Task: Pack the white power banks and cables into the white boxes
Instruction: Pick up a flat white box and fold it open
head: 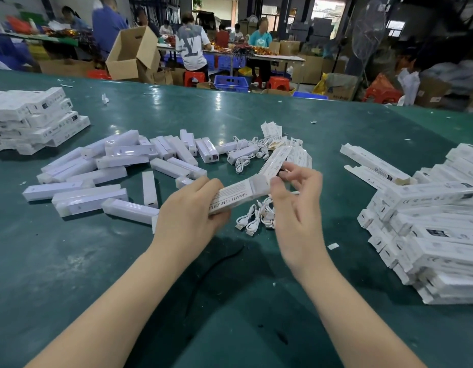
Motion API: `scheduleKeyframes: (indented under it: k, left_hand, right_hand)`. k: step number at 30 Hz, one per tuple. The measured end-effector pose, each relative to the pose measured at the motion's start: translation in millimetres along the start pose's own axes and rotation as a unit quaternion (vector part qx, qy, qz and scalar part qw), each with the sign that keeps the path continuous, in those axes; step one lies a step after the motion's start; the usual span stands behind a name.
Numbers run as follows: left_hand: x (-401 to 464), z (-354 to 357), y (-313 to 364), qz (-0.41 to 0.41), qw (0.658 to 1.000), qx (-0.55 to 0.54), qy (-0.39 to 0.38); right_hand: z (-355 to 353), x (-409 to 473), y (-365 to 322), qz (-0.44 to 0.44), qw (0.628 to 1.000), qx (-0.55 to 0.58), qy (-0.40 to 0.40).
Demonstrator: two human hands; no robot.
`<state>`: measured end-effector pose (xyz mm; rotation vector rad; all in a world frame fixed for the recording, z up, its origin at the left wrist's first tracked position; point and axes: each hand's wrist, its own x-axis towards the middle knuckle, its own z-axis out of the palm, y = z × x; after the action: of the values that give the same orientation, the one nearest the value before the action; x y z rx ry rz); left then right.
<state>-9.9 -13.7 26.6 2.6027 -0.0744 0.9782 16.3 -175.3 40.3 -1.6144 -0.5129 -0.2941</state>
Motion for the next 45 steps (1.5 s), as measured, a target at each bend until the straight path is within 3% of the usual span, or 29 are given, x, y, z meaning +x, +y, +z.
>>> scheduleKeyframes:
  k: [2, 4, 7, 11, 13, 14, 16, 18, 19, 23, 27, 30, 33, 36, 38, 43, 45]
  left_hand:
    - [0.7, -0.5, -2.1, -0.004, 1.000, 0.005, 0.006]
    - [0.6, -1.1, -2.3, 0.005, 1.000, 0.004, 0.001]
    - [-0.2, -1.8, -1.5, 0.012, 1.000, -0.017, -0.004]
    - [2.1, -0.8, -2.5, -0.064, 0.998, -0.020, 0.016]
    - [2.7, -0.6, -3.8, -0.113, 0.993, -0.030, 0.016]
    - [2.2, -0.9, -4.2, -0.128, 0.990, -0.046, 0.019]
    - [0.6, -2.3, -3.9, -0.150, 0.985, -0.086, 0.022]
    - [0.2, -4.0, -1.8, -0.162, 0.979, -0.125, 0.016]
    - [0.0, -4.9, -0.5, -0.167, 0.975, -0.147, 0.016]
    - [1.9, -7.1, 0.0, -0.188, 0.957, -0.217, 0.043]
    - [2.6, -9.4, 2.6, -0.213, 0.943, -0.253, 0.029]
    - [5.8, -10.3, 3.6, -0.267, 0.920, -0.287, -0.016]
    - [9.3, -15.7, 6.1, -0.314, 0.853, -0.408, -0.084]
    - [8.4, -21.1, 11.3, -0.306, 0.770, -0.540, -0.146]
    - [8.3, -22.5, 12.0, -0.298, 0.740, -0.582, -0.159]
    - [8.7, -24.1, 13.5, -0.303, 0.711, -0.610, -0.171]
    - [8.9, -23.3, 14.9, -0.292, 0.732, -0.591, -0.172]
  right_hand:
    - [-5.7, 2.8, -0.9, -0.013, 0.999, -0.037, 0.005]
    - [-5.6, 3.7, 0.6, -0.005, 0.994, -0.088, -0.067]
    - [-0.1, 1.3, 0.2, 0.030, 0.985, -0.047, -0.166]
    - [-2.9, 7.7, 8.0, 0.020, 0.997, 0.017, -0.076]
    - [-8.3, 10.2, 16.8, 0.019, 0.996, -0.053, -0.065]
    - [-10.3, 10.4, 22.2, 0.012, 0.986, -0.138, -0.097]
    - [-8.9, 9.3, 35.7, -0.020, 0.917, -0.337, -0.212]
    - [-2.2, 8.2, 45.9, -0.036, 0.851, -0.442, -0.284]
    - [0.7, 8.5, 46.7, -0.033, 0.840, -0.460, -0.287]
    - [-0.1, 13.1, 43.4, -0.072, 0.846, -0.474, -0.232]
    - [-8.1, 11.8, 37.8, -0.071, 0.848, -0.465, -0.243]
    - [-10.0, 10.5, 24.3, -0.083, 0.923, -0.335, -0.172]
    - [-7.5, 5.1, 10.0, -0.181, 0.967, -0.170, -0.052]
    - [-3.0, -1.9, 5.3, -0.255, 0.958, -0.123, -0.047]
    - [-0.8, -4.2, 4.5, -0.266, 0.954, -0.122, -0.066]
    - [1.5, -5.0, 2.8, -0.240, 0.959, -0.132, -0.069]
    - [1.2, -4.5, 3.1, -0.228, 0.959, -0.152, -0.075]
